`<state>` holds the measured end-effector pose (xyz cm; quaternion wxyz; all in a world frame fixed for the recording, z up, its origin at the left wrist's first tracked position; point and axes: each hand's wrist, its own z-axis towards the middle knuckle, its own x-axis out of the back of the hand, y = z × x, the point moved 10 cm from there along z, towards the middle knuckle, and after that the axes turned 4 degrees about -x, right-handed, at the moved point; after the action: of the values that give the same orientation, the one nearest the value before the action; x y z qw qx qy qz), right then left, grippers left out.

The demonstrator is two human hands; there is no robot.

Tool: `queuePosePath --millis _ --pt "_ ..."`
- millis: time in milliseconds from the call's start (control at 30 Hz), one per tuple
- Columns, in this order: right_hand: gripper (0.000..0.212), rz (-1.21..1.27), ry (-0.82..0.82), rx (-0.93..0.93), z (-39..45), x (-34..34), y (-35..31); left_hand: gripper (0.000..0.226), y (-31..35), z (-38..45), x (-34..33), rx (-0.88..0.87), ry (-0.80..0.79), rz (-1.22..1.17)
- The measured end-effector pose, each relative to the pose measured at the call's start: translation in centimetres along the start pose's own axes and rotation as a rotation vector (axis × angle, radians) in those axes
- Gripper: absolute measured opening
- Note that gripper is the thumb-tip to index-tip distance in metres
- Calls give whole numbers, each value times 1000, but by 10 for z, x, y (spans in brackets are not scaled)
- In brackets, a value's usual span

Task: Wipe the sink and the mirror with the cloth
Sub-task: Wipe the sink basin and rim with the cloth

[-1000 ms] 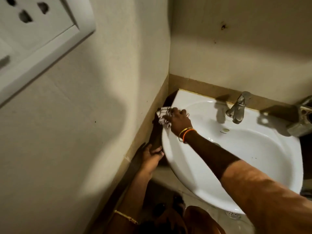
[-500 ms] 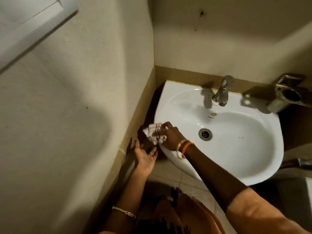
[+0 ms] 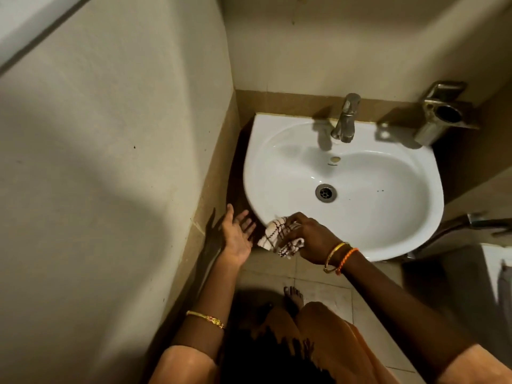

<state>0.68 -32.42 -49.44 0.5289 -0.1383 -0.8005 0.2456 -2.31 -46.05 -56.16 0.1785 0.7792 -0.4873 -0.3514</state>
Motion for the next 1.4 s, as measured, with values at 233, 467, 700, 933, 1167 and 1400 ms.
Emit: queuePosePath --millis 233,467,700,933,1167,1400 --pt "33 87 315 -151 40 -1 -23 52 1 -2 -5 -70 2 230" --pt "42 -14 389 -194 1 -6 10 57 -37 2 5 21 144 258" --pt "52 -2 291 -163 -64 11 78 54 -63 -2 -3 -161 184 515" --pt "41 184 419 -88 -26 -5 32 39 -40 -17 7 -406 381 542" --pt "39 54 490 21 -98 21 90 27 -56 -106 -92 -1249 61 1479" --pt "28 15 641 -78 -140 56 155 29 -83 -106 -111 -1243 -51 1650"
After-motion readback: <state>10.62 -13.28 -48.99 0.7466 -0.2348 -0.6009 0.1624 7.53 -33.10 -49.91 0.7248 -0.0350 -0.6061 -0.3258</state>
